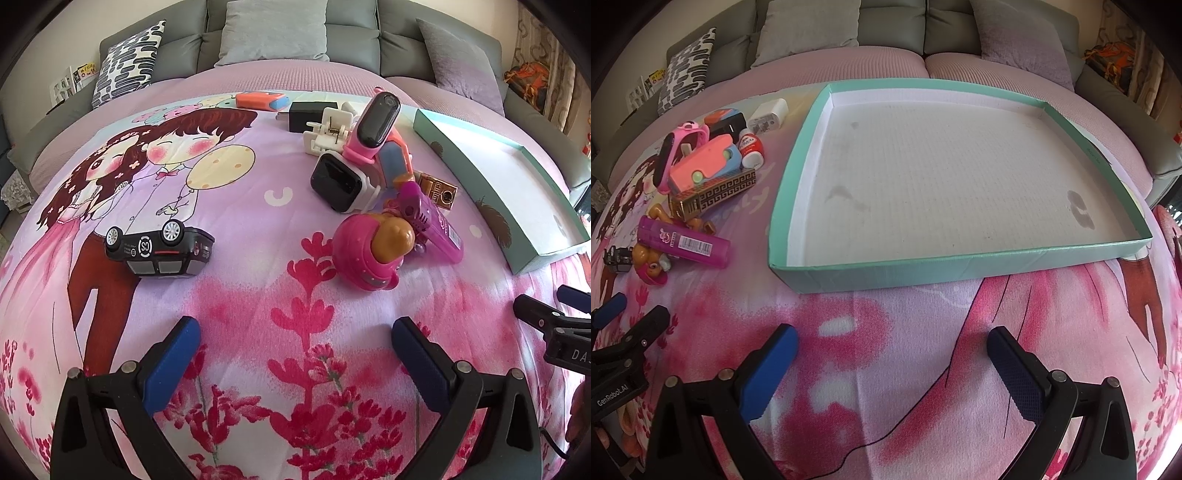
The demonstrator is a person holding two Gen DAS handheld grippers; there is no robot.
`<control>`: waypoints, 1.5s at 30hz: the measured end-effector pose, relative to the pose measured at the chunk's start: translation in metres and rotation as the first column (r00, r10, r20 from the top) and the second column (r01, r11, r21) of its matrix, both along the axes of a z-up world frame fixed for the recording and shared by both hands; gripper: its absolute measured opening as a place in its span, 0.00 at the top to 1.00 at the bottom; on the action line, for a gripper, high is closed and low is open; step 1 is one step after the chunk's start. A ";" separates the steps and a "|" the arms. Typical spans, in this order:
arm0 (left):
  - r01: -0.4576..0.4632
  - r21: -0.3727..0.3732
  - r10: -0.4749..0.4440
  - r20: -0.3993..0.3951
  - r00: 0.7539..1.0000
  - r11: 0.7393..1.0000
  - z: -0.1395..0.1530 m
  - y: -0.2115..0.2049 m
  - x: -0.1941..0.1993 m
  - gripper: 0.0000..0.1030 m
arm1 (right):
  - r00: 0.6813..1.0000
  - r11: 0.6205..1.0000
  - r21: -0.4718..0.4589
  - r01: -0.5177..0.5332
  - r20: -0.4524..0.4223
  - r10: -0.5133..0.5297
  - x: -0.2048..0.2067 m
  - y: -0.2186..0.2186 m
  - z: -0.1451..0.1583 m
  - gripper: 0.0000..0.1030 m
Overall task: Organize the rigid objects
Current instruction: 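Grasp the black toy car with the left gripper while the right gripper grasps the pink tube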
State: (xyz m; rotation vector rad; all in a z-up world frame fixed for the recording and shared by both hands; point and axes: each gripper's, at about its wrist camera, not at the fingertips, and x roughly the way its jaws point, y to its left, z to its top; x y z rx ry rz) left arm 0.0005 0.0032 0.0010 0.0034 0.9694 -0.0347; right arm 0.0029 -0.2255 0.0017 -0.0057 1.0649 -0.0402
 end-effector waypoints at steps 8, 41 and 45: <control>-0.040 -0.078 0.040 0.005 0.999 0.996 0.022 0.022 -0.006 0.00 | 0.999 0.999 0.023 0.031 0.036 -0.032 -0.004 -0.016 0.034 0.00; -0.171 -0.082 0.170 -0.019 0.985 0.982 0.010 0.097 0.039 0.00 | 0.993 0.910 0.403 -0.098 -0.018 0.114 0.053 0.085 0.020 0.00; -0.171 -0.085 0.171 -0.015 0.985 0.982 0.008 0.099 0.041 0.00 | 0.992 0.902 0.419 -0.105 -0.023 0.126 0.056 0.087 0.017 0.00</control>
